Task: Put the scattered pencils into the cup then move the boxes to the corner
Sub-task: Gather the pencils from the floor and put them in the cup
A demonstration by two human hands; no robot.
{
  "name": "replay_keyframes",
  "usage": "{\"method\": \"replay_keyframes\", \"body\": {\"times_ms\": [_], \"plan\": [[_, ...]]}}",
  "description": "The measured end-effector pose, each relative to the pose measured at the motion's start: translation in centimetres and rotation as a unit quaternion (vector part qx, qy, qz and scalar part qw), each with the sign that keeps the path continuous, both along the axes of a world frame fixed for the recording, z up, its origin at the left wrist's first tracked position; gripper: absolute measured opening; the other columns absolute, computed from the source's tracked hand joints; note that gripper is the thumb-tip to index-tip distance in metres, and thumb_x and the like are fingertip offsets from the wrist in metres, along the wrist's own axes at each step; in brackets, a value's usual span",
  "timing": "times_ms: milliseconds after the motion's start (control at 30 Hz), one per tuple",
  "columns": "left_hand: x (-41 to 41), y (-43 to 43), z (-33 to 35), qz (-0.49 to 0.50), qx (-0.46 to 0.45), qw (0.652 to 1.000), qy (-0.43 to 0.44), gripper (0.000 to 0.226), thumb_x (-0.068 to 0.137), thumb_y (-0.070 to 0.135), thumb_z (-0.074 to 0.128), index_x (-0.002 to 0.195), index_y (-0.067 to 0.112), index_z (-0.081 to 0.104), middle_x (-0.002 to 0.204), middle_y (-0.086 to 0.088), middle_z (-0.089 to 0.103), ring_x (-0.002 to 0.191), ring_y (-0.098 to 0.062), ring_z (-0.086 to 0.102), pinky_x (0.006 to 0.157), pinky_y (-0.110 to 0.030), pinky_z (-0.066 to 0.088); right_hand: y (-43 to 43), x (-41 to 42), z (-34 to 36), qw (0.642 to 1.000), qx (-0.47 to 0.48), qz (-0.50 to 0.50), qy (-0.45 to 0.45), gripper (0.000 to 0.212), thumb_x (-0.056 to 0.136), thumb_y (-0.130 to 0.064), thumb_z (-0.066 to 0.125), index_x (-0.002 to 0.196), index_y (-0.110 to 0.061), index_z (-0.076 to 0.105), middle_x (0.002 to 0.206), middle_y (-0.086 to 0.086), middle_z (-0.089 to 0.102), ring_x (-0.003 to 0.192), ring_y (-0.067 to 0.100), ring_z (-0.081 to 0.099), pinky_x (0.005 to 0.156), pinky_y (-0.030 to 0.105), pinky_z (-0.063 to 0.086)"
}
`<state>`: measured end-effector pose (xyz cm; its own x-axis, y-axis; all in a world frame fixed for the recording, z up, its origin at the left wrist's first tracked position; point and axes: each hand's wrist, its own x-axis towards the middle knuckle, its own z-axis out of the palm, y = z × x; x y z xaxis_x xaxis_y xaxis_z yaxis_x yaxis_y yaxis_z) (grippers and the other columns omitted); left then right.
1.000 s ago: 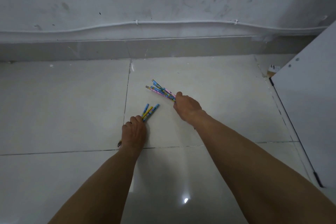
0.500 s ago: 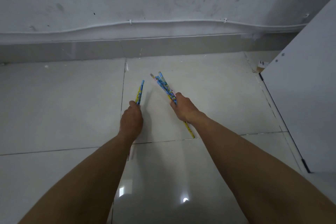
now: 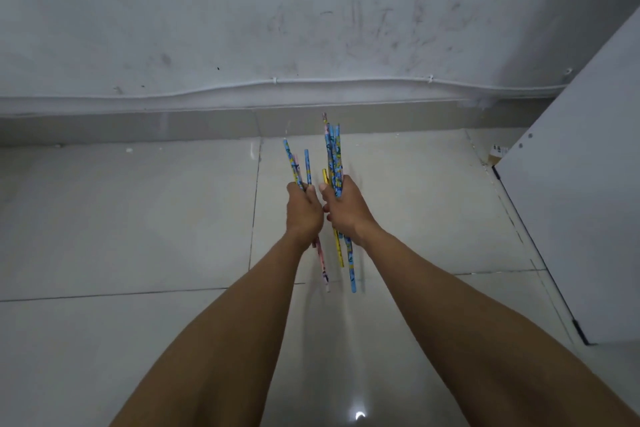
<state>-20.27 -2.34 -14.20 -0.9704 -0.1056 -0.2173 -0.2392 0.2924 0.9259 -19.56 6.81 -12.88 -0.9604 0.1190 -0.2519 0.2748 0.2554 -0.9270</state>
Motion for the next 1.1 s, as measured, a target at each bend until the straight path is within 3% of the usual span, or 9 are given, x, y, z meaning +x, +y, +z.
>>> {"method": "replay_keyframes", "body": {"times_ms": [133, 300, 367, 533, 700, 867, 1100], "plan": [[-0.5, 1.1, 2.8, 0.009, 0.011, 0.998, 0.056, 0.026, 0.102, 0.035, 0.033, 0.099, 0.011, 0.043, 0.079, -0.006, 0.054, 0.063, -0.016, 0.051, 0.055, -0.033, 0.045, 0.5, -1.0, 3.1, 0.998, 0.015, -0.014, 0.052, 0.034, 0.096, -0.045, 0.050, 0.114, -0.016, 0.054, 0.103, 0.002, 0.066, 0.085, 0.016, 0.064, 0.078, 0.037, 0.056], [-2.6, 1.8, 6.9, 0.025, 0.057, 0.992, 0.109, 0.030, 0.100, 0.043, 0.035, 0.094, 0.016, 0.046, 0.072, -0.002, 0.053, 0.061, -0.020, 0.050, 0.056, -0.041, 0.046, 0.9, -2.7, 7.0, 0.993, -0.013, -0.032, 0.117, 0.039, 0.092, -0.055, 0.051, 0.109, -0.021, 0.057, 0.085, -0.009, 0.063, 0.062, 0.006, 0.058, 0.057, 0.024, 0.048], [-3.3, 1.9, 8.7, 0.020, 0.057, 0.990, 0.129, 0.032, 0.100, 0.046, 0.034, 0.094, 0.017, 0.046, 0.072, -0.002, 0.053, 0.060, -0.019, 0.050, 0.055, -0.037, 0.045, 0.9, -3.2, 8.5, 0.991, -0.017, -0.033, 0.132, 0.039, 0.092, -0.057, 0.049, 0.108, -0.022, 0.056, 0.082, -0.009, 0.063, 0.064, 0.008, 0.059, 0.056, 0.024, 0.049], [-3.2, 2.0, 16.0, 0.032, 0.037, 0.990, 0.130, 0.027, 0.100, 0.048, 0.031, 0.086, 0.027, 0.041, 0.067, 0.001, 0.048, 0.059, -0.019, 0.049, 0.059, -0.047, 0.051, 1.2, -3.1, 14.4, 0.989, -0.051, -0.056, 0.131, 0.035, 0.095, -0.052, 0.048, 0.104, -0.019, 0.055, 0.074, -0.009, 0.054, 0.060, 0.005, 0.052, 0.056, 0.025, 0.043], [-2.5, 3.3, 26.5, 0.022, 0.045, 0.988, 0.146, 0.030, 0.102, 0.041, 0.032, 0.101, 0.014, 0.047, 0.085, -0.001, 0.061, 0.078, -0.008, 0.062, 0.067, -0.028, 0.053, 1.6, -1.9, 24.3, 0.987, -0.038, -0.084, 0.129, 0.041, 0.094, -0.054, 0.047, 0.113, -0.019, 0.059, 0.095, -0.006, 0.067, 0.085, 0.003, 0.066, 0.064, 0.014, 0.053], [-2.4, 5.3, 38.8, 0.006, 0.064, 0.987, 0.149, 0.031, 0.102, 0.038, 0.031, 0.103, 0.012, 0.047, 0.083, 0.010, 0.060, 0.070, 0.009, 0.059, 0.058, -0.009, 0.047, 3.2, -1.8, 37.1, 0.984, -0.050, -0.104, 0.136, 0.041, 0.093, -0.056, 0.047, 0.111, -0.022, 0.059, 0.096, -0.007, 0.068, 0.088, 0.007, 0.067, 0.072, 0.021, 0.057], [-3.3, 9.7, 57.7, -0.025, 0.067, 0.986, 0.153, 0.031, 0.102, 0.041, 0.030, 0.102, 0.016, 0.048, 0.080, 0.013, 0.061, 0.067, 0.003, 0.060, 0.064, -0.023, 0.053, 7.6, -2.0, 56.3, 0.975, -0.025, -0.147, 0.164, 0.041, 0.093, -0.055, 0.047, 0.110, -0.018, 0.058, 0.090, -0.012, 0.064, 0.081, 0.003, 0.064, 0.065, 0.015, 0.052]]}}
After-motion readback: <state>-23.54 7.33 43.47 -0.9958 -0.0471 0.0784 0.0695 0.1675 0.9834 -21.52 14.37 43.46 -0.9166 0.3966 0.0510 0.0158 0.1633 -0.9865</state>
